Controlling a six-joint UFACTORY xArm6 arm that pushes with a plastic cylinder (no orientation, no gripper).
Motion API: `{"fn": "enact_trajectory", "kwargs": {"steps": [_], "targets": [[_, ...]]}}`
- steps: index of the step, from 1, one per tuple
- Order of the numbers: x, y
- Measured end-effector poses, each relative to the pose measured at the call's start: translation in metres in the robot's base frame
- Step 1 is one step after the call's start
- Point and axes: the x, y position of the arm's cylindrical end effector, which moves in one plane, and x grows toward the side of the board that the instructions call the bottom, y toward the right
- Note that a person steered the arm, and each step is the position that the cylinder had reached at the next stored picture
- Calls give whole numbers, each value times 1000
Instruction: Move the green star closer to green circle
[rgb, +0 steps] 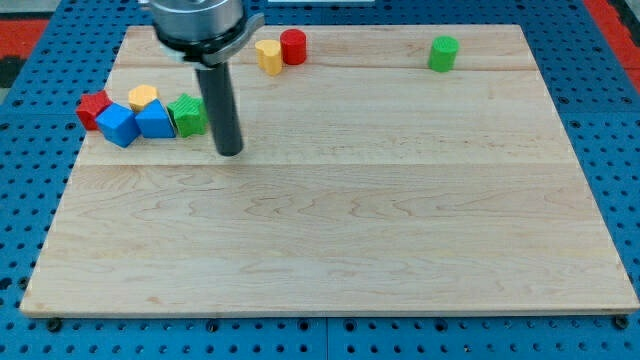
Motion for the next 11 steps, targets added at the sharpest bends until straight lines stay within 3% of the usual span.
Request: {"fn": "enact_trajectory", "kwargs": {"steps": [1,2,3,4,5,7,8,10,11], "targets": [[-32,-46],[-77,-41],[-89,-35],[-105,-78],[-141,-78],[-59,81],[-45,59],[-30,266],[-17,261]]}}
